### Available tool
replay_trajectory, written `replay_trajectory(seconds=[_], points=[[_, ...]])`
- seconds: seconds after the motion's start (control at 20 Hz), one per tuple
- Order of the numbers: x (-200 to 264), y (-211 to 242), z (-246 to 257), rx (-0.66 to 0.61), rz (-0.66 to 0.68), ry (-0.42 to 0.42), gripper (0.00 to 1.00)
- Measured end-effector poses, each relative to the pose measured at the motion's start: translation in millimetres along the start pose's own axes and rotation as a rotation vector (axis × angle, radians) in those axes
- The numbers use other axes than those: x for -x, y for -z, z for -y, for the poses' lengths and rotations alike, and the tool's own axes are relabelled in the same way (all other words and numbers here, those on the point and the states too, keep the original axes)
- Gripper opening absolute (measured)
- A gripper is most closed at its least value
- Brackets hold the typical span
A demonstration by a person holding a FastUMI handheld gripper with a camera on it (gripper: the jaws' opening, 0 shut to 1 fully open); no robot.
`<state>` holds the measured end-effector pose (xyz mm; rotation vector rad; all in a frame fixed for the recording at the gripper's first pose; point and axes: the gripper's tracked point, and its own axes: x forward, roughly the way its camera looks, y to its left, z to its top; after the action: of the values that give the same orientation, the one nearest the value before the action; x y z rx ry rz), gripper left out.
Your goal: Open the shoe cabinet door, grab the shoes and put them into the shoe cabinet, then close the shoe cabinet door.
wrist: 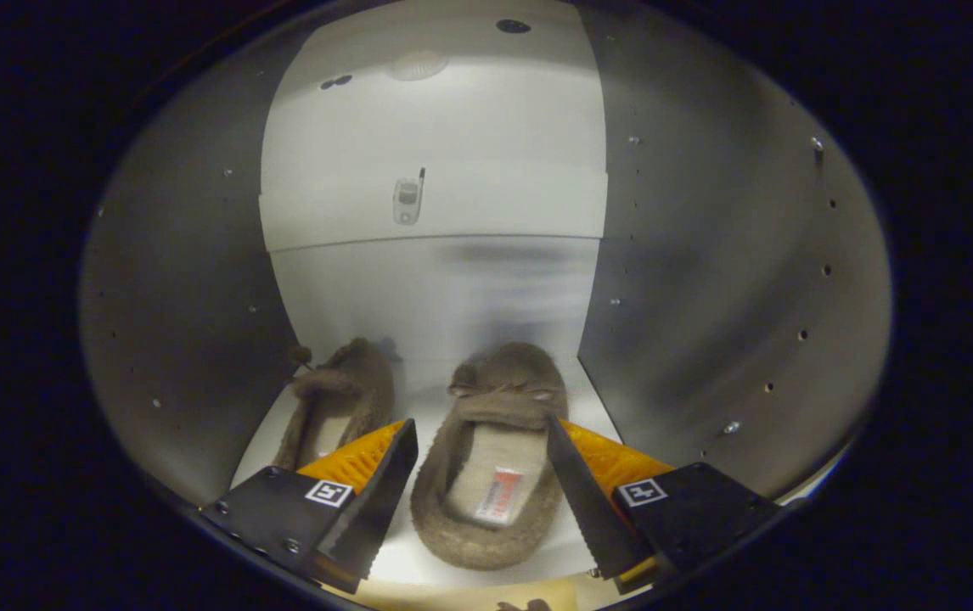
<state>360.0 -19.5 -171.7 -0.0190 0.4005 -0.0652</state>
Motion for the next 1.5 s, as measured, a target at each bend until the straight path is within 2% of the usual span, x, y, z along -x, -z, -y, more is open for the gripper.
replay_trajectory(seconds=[0.35,0.65,0.95,1.25,1.5], points=[[65.1,-23.2,-4.2,0.001,0.094,-0.003,0.97],[171.9,-23.7,-12.2,0.006,0.194,0.013,0.97],[296.0,15.7,-8.5,-0.037,0.237,0.047,0.97],[422.6,61.2,28.8,-0.046,0.267,0.150,0.97],[490.0,77.3,92.6,-0.097,0.304,0.245,0.97]])
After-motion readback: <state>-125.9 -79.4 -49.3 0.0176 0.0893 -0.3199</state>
